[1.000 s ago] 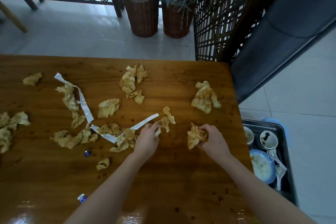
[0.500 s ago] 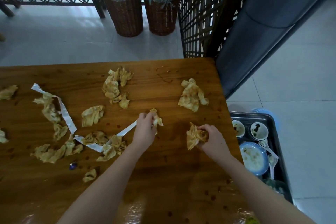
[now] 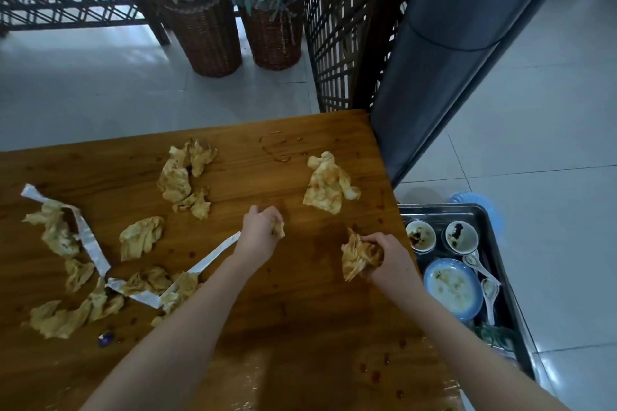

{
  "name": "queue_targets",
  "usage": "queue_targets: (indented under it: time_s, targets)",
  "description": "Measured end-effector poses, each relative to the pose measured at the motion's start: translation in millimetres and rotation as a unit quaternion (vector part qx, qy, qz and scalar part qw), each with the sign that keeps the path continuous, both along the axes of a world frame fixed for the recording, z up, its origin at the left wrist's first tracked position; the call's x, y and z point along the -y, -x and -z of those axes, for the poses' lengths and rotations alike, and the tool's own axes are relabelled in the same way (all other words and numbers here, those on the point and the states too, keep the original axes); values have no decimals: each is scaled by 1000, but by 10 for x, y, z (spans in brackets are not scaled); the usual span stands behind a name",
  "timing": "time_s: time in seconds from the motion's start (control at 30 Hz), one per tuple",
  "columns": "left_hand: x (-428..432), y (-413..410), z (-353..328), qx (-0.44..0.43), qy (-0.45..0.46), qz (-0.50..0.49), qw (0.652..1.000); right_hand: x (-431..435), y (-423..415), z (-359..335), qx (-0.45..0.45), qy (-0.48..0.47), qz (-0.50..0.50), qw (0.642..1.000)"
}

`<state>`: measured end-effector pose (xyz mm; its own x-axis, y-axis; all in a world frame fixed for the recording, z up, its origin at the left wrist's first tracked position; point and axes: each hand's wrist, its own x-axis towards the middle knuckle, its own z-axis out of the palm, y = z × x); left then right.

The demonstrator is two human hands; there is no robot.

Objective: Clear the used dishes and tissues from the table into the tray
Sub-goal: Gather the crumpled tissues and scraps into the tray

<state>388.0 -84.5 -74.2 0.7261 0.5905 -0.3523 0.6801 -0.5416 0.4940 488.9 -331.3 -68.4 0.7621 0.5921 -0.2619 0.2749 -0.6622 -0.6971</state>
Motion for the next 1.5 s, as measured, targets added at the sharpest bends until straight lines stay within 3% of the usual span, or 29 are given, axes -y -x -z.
queue_targets:
  time_s: [0.2, 0.4, 0.53, 0.63, 0.77, 1.1, 1.3, 1.5]
  targets:
    - [25, -759, -129, 41, 5, 64, 997, 151, -182, 6, 8, -2, 12, 1000]
    - [128, -1382, -15, 49, -1, 60, 997, 293, -371, 4, 4, -9, 36, 999]
    - [176, -1510, 84, 1, -53, 59, 997, 379, -451, -1, -6, -10, 45, 999]
    - [124, -1563, 126, -35, -2, 63, 997, 477, -471, -4, -15, -8, 54, 998]
    - [86, -1612, 89, -63, -18, 146, 987, 590, -476, -8, -15, -2, 61, 998]
    - [625, -1419, 0, 51, -52, 106, 992, 880, -469, -67, -11, 10, 87, 996]
    - [1334, -1494, -215, 140, 4, 151, 978, 1258, -461, 1, -5, 21, 143, 989]
    - [2142, -1588, -102, 121, 85, 197, 969, 1832, -548, 140, -8, 77, 197, 977]
